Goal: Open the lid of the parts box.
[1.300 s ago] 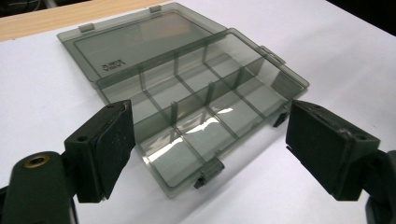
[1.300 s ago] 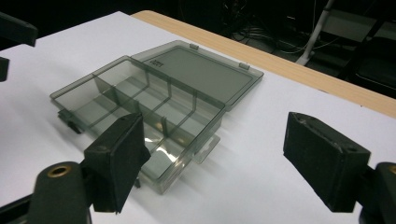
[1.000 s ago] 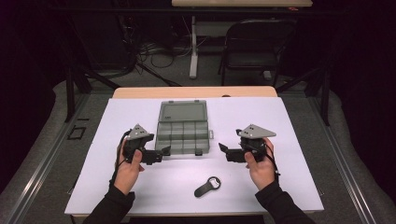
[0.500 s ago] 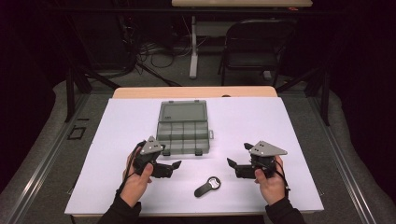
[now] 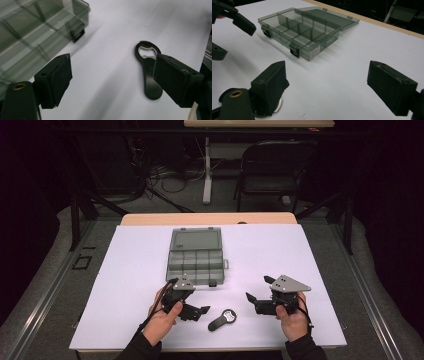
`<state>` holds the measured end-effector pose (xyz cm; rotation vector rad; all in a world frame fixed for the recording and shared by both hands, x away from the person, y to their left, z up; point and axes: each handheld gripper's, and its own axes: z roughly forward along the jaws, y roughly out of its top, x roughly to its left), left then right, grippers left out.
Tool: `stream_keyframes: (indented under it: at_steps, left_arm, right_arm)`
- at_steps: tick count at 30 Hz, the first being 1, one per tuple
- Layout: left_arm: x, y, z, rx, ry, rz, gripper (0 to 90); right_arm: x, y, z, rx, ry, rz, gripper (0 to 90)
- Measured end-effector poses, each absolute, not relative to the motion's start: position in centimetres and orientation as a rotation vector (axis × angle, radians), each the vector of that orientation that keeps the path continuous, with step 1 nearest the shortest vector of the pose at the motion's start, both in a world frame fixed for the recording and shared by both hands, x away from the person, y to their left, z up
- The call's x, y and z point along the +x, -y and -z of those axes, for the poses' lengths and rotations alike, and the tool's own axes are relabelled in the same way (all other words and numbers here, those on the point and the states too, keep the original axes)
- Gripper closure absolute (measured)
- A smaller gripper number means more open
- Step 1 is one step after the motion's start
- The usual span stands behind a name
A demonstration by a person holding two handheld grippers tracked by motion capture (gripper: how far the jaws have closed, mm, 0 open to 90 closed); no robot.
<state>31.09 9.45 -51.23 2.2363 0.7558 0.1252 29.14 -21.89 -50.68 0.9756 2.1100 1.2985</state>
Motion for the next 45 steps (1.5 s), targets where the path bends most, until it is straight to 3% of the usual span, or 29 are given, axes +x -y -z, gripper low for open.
stream_keyframes:
  at_steps: [28, 31, 33, 45]
  left_arm:
    - [30.2, -5.1, 51.4, 2.341, -0.714, -0.015, 15.5]
    - [30.2, -4.8, 51.5, 2.367, -0.729, -0.023, 18.1]
    - [30.3, -4.8, 51.6, 2.382, -0.736, -0.038, 24.6]
    - [30.0, -4.4, 51.4, 2.433, -0.717, -0.026, 34.6]
  right_arm:
    - [29.7, 23.5, 50.9, 1.051, -2.068, -1.358, 15.5]
    - [29.7, 23.5, 51.0, 1.046, -2.075, -1.353, 15.5]
    - [29.7, 23.5, 51.0, 1.041, -2.074, -1.355, 15.5]
    - [29.5, 23.7, 50.5, 1.052, -2.053, -1.376, 15.5]
